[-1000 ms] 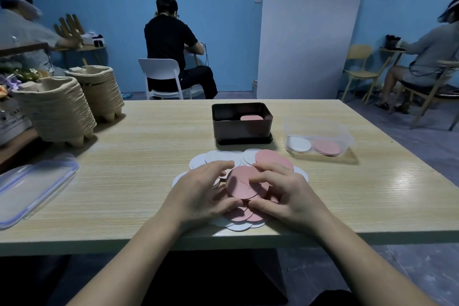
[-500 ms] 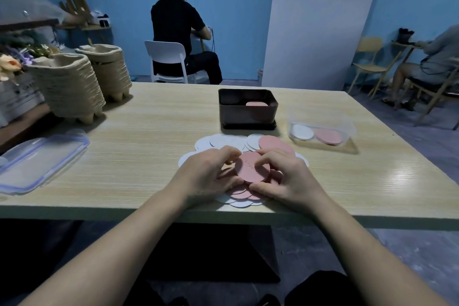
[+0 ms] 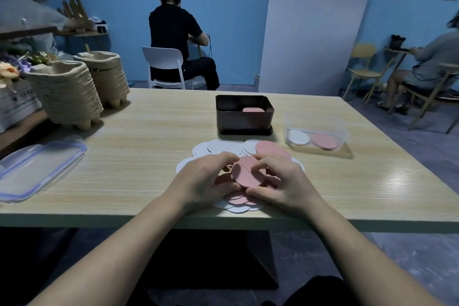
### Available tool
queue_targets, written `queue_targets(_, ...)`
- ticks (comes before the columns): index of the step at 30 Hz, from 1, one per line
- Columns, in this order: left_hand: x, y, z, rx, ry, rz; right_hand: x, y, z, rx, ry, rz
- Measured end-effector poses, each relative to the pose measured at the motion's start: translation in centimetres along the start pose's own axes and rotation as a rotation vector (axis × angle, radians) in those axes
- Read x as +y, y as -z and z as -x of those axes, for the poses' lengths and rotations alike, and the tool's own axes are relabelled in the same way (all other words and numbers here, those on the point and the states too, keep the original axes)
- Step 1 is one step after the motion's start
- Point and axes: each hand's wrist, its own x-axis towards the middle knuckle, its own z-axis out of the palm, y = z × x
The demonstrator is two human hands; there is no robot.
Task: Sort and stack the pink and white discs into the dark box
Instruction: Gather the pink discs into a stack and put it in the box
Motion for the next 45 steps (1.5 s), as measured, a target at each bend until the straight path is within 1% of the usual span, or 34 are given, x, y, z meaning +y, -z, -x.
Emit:
queue_targets(7,0.2,-0.1,-0.3,-0.03,0.078,0.108,0.0,0.1,0.1,0.023,0.007,0.01)
queue_targets(12,-0.2,-0.3,-0.1,0.016,0.006,0.055,0.0,-0.1,-0.1,0.019,0.014,0.097)
queue_targets(16,-0.4,-0.5,-0.2,0.023,0.003,0.03,0.1,-0.1,-0.3,0.0,0.024,0.143)
queue_targets(22,-0.7,-0.5,-0.3,0.032,0.027,0.068,0.0,-0.2,-1.1,-0.027,0.045,0.157)
queue_targets(25,-0.8,-0.4,-0.4,0.053,0.036,0.075,-0.1,-0.2,-2.2,-0.02,0.084,0.188)
queue_targets(29,-1.0,-0.2,-0.6,0.021,0.02,0.064,0.4,-0.1,-3.4,-0.042,0.111,0.231)
queue_targets(32,-1.2,0.3,-1.1,0.001,0.047,0.058,0.6,0.3,-4.3,-0.067,0.124,0.244)
queue_targets(37,-1.0,2.1,-3.9,-0.022,0.002,0.039,1.0,1.5,-6.1,-0.023,0.08,0.16)
queue_targets(40,-1.8,2.8,-6.3,0.03,-0.028,-0.014,1.6,2.6,-7.8,0.031,0.029,0.122)
queue_targets(45,-4.3,3.3,-10.8,0.144,-0.068,-0.149,3.3,4.6,-12.1,0.099,-0.062,0.18)
